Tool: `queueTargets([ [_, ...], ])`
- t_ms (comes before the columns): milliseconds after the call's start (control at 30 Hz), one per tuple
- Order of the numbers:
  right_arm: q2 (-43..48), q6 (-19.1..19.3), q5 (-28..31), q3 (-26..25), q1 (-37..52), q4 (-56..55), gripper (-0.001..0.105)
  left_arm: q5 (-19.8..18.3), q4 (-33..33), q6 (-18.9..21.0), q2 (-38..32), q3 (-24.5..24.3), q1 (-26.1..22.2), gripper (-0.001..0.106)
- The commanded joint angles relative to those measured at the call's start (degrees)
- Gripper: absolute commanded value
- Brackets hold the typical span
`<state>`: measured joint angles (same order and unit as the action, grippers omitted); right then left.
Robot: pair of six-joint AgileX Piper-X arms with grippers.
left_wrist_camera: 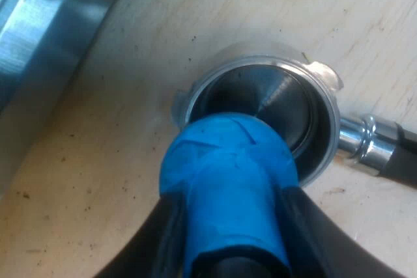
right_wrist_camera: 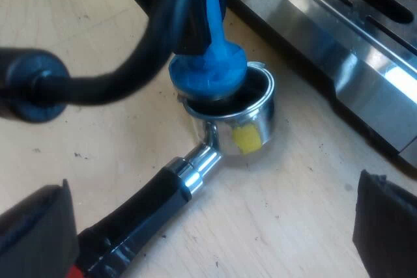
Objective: Grind coffee beans and then tamp
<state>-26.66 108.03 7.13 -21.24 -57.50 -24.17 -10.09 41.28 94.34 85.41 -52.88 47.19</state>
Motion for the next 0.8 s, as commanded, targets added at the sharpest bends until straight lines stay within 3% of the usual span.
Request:
queueTargets([
  [33,0.1,0.1,0.4,-0.1,-0.1,0.4,0.088,0.4,0.6,0.0,0.5,-0.2,-0.1,0.0],
  [233,0.1,0.1,0.9,-0.1,-0.1,0.4,0.088,2.6,0.8,0.0,-0.1,-0.2,-0.1,0.0],
  [800,0.1,-3.7,2.1,-1.3,-0.1,0.4,0.088,2.6,4.1,0.0,-11.3,-0.2,-0.1,0.0],
])
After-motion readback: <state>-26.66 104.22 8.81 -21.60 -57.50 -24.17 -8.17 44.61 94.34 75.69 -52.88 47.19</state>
